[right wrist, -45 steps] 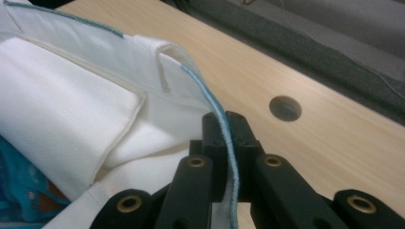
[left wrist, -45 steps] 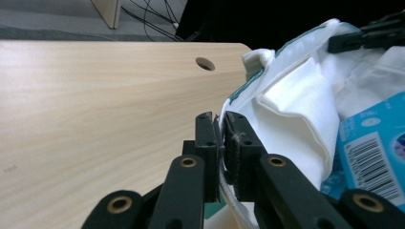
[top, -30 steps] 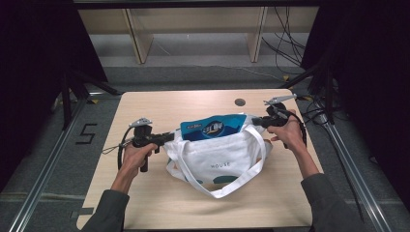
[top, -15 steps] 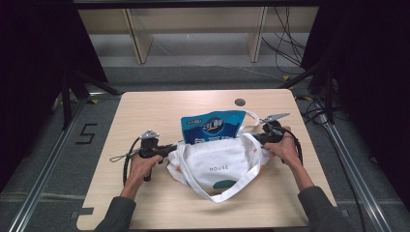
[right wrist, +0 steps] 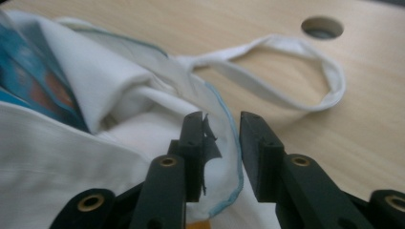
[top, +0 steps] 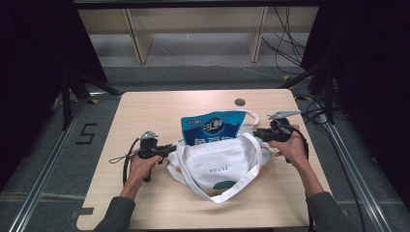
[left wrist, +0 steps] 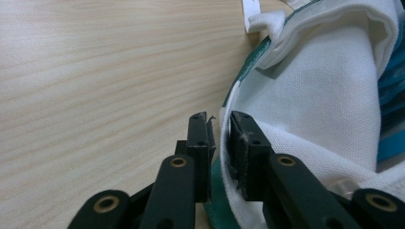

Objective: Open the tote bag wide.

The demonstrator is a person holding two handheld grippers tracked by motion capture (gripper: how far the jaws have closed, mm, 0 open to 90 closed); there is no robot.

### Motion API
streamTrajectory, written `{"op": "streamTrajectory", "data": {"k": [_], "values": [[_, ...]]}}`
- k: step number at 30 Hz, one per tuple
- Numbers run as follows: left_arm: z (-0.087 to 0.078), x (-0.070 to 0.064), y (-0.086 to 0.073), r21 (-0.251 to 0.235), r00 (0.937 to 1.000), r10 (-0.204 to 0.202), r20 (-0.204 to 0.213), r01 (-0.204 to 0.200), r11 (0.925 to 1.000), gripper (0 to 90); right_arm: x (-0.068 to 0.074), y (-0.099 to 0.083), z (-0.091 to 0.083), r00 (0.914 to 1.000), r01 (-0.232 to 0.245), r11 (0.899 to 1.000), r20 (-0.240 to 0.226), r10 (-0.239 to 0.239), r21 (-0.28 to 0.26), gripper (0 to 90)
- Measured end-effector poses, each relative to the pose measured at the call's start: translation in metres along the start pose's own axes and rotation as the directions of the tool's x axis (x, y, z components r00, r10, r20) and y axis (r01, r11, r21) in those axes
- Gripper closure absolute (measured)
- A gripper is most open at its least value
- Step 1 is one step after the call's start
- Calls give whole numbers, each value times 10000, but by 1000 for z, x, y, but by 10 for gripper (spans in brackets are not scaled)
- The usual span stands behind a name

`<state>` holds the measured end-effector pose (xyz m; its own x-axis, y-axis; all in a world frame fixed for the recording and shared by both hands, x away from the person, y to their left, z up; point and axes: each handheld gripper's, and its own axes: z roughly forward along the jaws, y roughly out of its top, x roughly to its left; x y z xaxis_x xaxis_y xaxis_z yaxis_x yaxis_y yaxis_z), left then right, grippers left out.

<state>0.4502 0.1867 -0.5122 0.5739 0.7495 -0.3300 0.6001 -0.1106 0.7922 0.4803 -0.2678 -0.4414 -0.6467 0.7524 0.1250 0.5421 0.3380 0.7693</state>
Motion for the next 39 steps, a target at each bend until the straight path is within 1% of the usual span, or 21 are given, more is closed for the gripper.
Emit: {"op": "streamTrajectory", "data": {"k": [1, 3, 4, 6, 10, 11, 14, 16, 17, 19, 21, 27, 29, 30, 31, 32, 35, 36, 37, 38, 39], "values": [[-1, 0, 0, 28, 10000, 59, -55, -59, 10000, 776, 1, 3, -7, 9998, 88, 9999, 165, -86, -130, 711], [-1, 0, 1, 30, 9999, 85, -77, -85, 10000, 772, 6, 12, -21, 9996, 214, 9983, -186, -225, -533, 711], [-2, 0, 2, 10, 10000, 50, -75, -50, 10000, 763, 10, 17, -30, 9997, 214, 9972, -138, -224, -721, 711], [-3, -1, 3, 42, 9999, 62, -104, -62, 10000, 749, 18, 26, -42, 9966, 416, 9940, -660, -485, -1016, 710], [-6, -1, 4, 62, 9999, 13, -109, -12, 10000, 706, 41, 41, -59, 9901, 656, 9907, -1153, -795, -1195, 670], [-9, -1, 5, 153, 9998, 24, -212, -21, 9999, 671, 49, 44, -61, 9861, 701, 9922, -1431, -845, -1033, 642], [-10, -2, 6, 232, 9993, 8, -377, 0, 9997, 629, 57, 45, -59, 9821, 490, 9958, -1780, -621, -769, 597], [-12, -3, 6, 125, 9994, -43, -352, 47, 9999, 626, 62, 45, -52, 9798, 726, 9960, -1830, -809, -513, 589], [-13, -4, 7, 155, 9991, -7, -429, 13, 9999, 616, 62, 45, -50, 9794, 1139, 9930, -1640, -1174, -308, 596], [-15, -4, 8, 100, 9984, 21, -561, -15, 9999, 586, 66, 42, -43, 9731, 945, 9955, -2123, -900, 112, 666], [-22, -4, 10, 16, 9982, -194, -560, 195, 9998, 512, 69, 34, -38, 9668, 1537, 9876, -2112, -1438, 310, 745], [-38, -12, 20, 22, 9940, -104, -1091, 107, 9999, 404, 78, 23, -40, 9567, 2053, 9766, -2231, -1867, 633, 831], [-47, -15, 23, -229, 9930, -243, -1158, 218, 9995, 382, 82, 17, -39, 9455, 2524, 9636, -2340, -2263, 878, 836], [-52, -16, 25, -351, 9926, -243, -1186, 202, 9992, 374, 88, 7, -37, 9359, 2844, 9515, -2494, -2488, 1178, 839], [-56, -18, 26, -447, 9919, -296, -1237, 242, 9987, 374, 88, 7, -37, 9359, 2844, 9515, -2494, -2488, 1178, 839], [-66, -21, 28, -546, 9935, -465, -1039, 409, 9977, 366, 91, -4, -29, 9331, 2983, 9418, -2553, -2535, 1553, 842], [-77, -27, 28, -622, 9954, -361, -885, 307, 9976, 374, 93, -14, -20, 9354, 2917, 9394, -2590, -2408, 1803, 843], [-82, -31, 27, -612, 9972, -258, -708, 215, 9979, 382, 93, -18, -16, 9312, 2951, 9369, -2759, -2381, 1875, 843], [-87, -36, 26, -646, 9987, -188, -467, 158, 9978, 386, 94, -21, -12, 9320, 2848, 9377, -2863, -2223, 1990, 843], [-92, -41, 25, -675, 9996, -132, -230, 116, 9977, 386, 95, -24, -9, 9317, 2934, 9353, -2785, -2333, 1979, 843], [-96, -45, 24, -693, 9998, -173, 50, 176, 9974, 388, 97, -27, -5, 9354, 2852, 9356, -2731, -2244, 2083, 843]]}}
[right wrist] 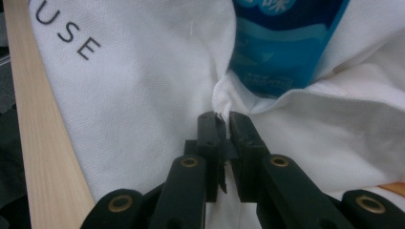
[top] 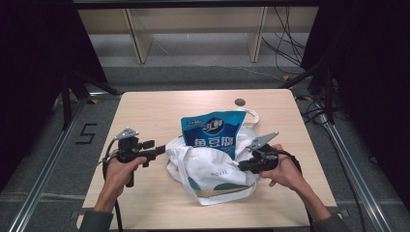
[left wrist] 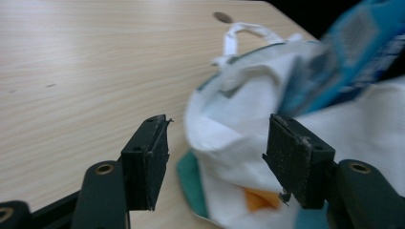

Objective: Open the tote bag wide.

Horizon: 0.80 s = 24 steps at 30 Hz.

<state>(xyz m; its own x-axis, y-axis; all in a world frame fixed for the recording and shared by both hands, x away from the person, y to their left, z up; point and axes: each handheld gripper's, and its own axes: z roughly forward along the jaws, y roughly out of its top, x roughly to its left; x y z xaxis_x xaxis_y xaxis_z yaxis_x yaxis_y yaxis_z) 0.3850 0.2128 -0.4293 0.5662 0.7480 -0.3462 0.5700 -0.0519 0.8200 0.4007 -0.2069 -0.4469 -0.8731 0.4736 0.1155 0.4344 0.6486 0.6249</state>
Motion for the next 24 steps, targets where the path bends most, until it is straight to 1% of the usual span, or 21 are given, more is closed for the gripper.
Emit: {"op": "streamTrajectory", "data": {"k": [2, 3, 4, 5, 6, 7, 8, 9, 10, 11, 12, 13, 15, 17, 18, 19, 20, 21, 22, 23, 24], "values": [[-8, -8, 0, 20, 9995, 45, 305, -45, 10000, 389, 1, -2, 3, 10000, 38, 10000, 42, -38, 12, 843], [-11, -12, 0, 18, 9995, 132, 285, -133, 9999, 394, 1, -3, 4, 9999, 46, 10000, 106, -46, 3, 843], [-14, -16, 1, 81, 9994, 153, 313, -155, 9998, 397, 2, -4, 4, 10000, 65, 9999, 66, -65, 79, 843], [-17, -20, 1, 75, 9990, 179, 403, -182, 9998, 398, 2, -4, 5, 9999, 145, 9999, -6, -145, 30, 843], [-18, -24, 1, 89, 9975, 227, 665, -234, 9997, 398, 4, -5, 5, 10000, -17, 10000, 58, 17, -82, 843], [-19, -31, 0, 146, 9961, 221, 852, -234, 9996, 397, 4, -6, 5, 9999, 65, 10000, 137, -64, -45, 843], [-18, -35, -1, 176, 9960, 249, 854, -265, 9995, 394, 4, -6, 6, 9998, 159, 9999, 83, -159, 2, 843], [-18, -35, -1, 176, 9960, 249, 854, -265, 9995, 390, 5, -7, 7, 9999, 90, 9999, 83, -91, 75, 843], [-16, -40, -2, 258, 9954, 299, 913, -324, 9991, 390, 5, -7, 7, 9999, 90, 9999, 83, -91, 75, 843], [-14, -43, -3, 357, 9937, 364, 1056, -404, 9985, 388, 6, -7, 9, 9999, 122, 9999, 76, -122, 57, 843], [-12, -47, -5, 411, 9931, 434, 1087, -481, 9980, 386, 6, -8, 10, 9998, 130, 9999, 122, -132, 101, 842], [-8, -52, -6, 478, 9922, 474, 1156, -532, 9974, 385, 7, -10, 12, 10000, 84, 9998, -48, -83, 196, 842], [-1, -60, -9, 611, 9885, 778, 1296, -863, 9944, 384, 8, -11, 14, 10000, 36, 9999, -34, -36, 112, 842], [7, -68, -9, 607, 9856, 860, 1457, -957, 9936, 387, 8, -11, 14, 9999, 119, 9999, 12, -119, 106, 841], [11, -70, -9, 612, 9853, 903, 1452, -1000, 9931, 400, 8, -12, 13, 10000, -54, 9999, -34, 54, 122, 841], [15, -73, -10, 628, 9860, 892, 1410, -989, 9931, 467, 9, -12, 13, 10000, -78, 9999, -44, 79, 66, 841], [20, -74, -11, 582, 9854, 1077, 1316, -1162, 9915, 467, 9, -12, 13, 10000, -78, 9999, -44, 79, 66, 841], [24, -75, -13, 638, 9844, 1236, 1256, -1323, 9892, 524, 8, -12, 12, 9999, 81, 10000, 62, -82, 44, 841], [30, -76, -16, 701, 9830, 1301, 1295, -1399, 9877, 575, 8, -13, 14, 9999, 35, 10000, 104, -34, -91, 840], [34, -75, -19, 747, 9841, 1327, 1183, -1420, 9870, 617, 8, -12, 14, 9997, 66, 10000, 250, -64, -65, 840], [39, -73, -22, 843, 9840, 1368, 1144, -1468, 9856, 660, 8, -13, 12, 9997, 92, 10000, 206, -92, 28, 840]]}}
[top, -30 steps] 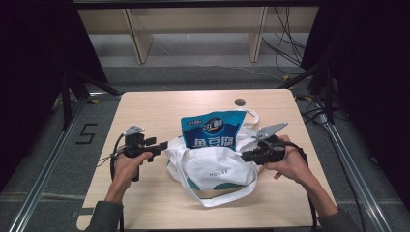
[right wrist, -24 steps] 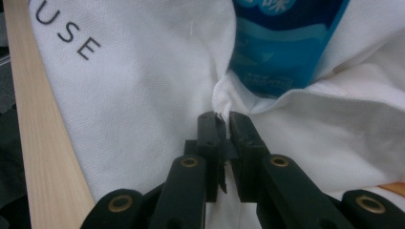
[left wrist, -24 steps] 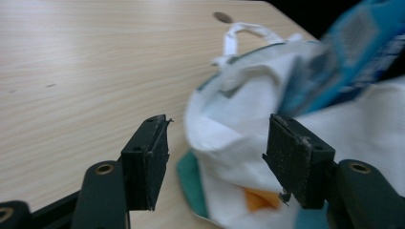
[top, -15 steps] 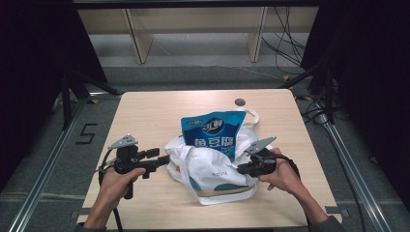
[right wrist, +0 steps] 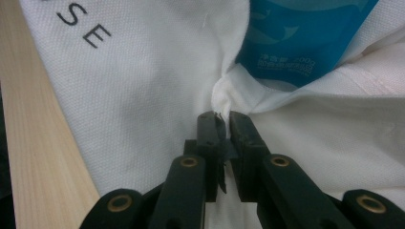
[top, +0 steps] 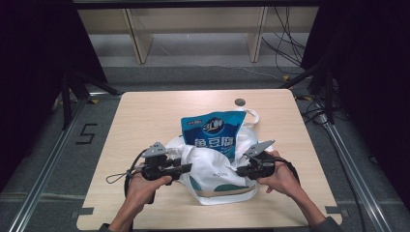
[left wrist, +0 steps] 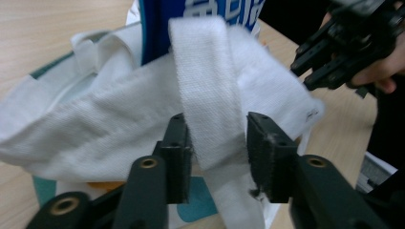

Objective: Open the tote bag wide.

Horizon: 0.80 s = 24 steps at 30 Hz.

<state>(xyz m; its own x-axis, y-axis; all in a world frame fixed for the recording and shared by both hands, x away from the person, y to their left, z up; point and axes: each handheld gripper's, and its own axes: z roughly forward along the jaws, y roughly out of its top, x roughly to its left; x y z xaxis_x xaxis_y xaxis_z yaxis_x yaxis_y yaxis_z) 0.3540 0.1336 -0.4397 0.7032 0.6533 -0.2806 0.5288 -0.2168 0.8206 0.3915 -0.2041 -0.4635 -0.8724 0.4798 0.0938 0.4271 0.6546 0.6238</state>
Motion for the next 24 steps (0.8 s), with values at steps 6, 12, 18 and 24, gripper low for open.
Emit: {"op": "streamTrajectory", "data": {"k": [6, 12, 18, 24], "values": [[27, 10, -22, 769, 9994, -205, -291, 227, 9968, 835, 2, -1, 4, 9999, 16, 9999, -131, -15, 107, 839], [47, 17, -56, 2222, 9973, 342, -649, -190, 9748, 840, 4, -10, 8, 10000, 42, 9996, -31, -42, 272, 837], [44, 23, -56, 2202, 9988, -14, -496, 124, 9754, 839, 8, -19, 16, 10000, -38, 9994, -13, 38, 351, 831], [39, 18, -53, 1736, 9988, -426, -247, 463, 9837, 794, 8, -16, 5, 9997, -92, 9997, 245, 97, -222, 790]]}}
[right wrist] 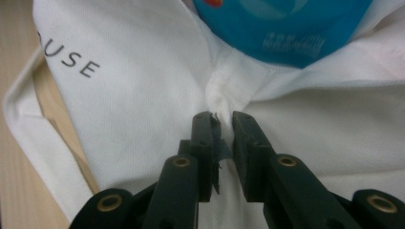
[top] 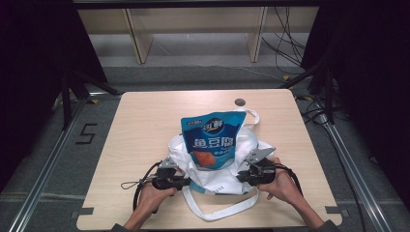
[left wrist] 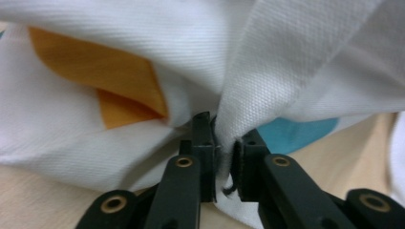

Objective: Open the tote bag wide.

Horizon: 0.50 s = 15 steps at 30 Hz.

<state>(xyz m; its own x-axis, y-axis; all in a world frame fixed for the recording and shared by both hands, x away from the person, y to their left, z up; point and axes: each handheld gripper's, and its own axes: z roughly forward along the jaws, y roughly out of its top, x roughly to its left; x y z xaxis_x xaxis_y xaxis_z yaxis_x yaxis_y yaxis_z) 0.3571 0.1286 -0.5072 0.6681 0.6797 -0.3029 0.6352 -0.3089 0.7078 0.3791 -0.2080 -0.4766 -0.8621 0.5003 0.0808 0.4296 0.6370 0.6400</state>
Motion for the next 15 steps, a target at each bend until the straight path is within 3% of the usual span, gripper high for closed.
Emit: {"op": "streamTrajectory", "data": {"k": [2, 3, 4, 5, 6, 9, 12, 15], "values": [[-7, -4, 3, -125, 9999, 132, 87, -131, 9998, 752, 1, 2, -7, 10000, 50, 9992, 32, -49, -392, 774], [-11, -5, 5, -144, 9997, 240, 63, -239, 9996, 669, 1, 3, -13, 10000, 53, 9974, -2, -54, -724, 766], [-17, -7, 6, -164, 9996, 237, 154, -234, 9996, 669, 1, 3, -13, 10000, 53, 9974, -2, -54, -724, 766], [-30, -11, 9, -340, 9990, 422, 153, -417, 9986, 612, 3, 4, -17, 9999, 87, 9954, 74, -80, -951, 753], [-30, -11, 9, -340, 9990, 422, 153, -417, 9986, 581, 4, 5, -19, 9997, 93, 9939, 217, -70, -1099, 748], [-52, -14, 14, -831, 9981, 364, 487, -323, 9960, 539, 7, 8, -22, 9994, 131, 9909, 324, -88, -1336, 746], [-69, -16, 22, -1322, 9980, 480, 407, -422, 9903, 526, 15, 15, -27, 9991, 372, 9860, 271, -332, -1628, 742], [-78, -19, 30, -1708, 9979, 485, 423, -406, 9845, 531, 26, 25, -29, 9991, 421, 9732, 184, -389, -2262, 730]]}}
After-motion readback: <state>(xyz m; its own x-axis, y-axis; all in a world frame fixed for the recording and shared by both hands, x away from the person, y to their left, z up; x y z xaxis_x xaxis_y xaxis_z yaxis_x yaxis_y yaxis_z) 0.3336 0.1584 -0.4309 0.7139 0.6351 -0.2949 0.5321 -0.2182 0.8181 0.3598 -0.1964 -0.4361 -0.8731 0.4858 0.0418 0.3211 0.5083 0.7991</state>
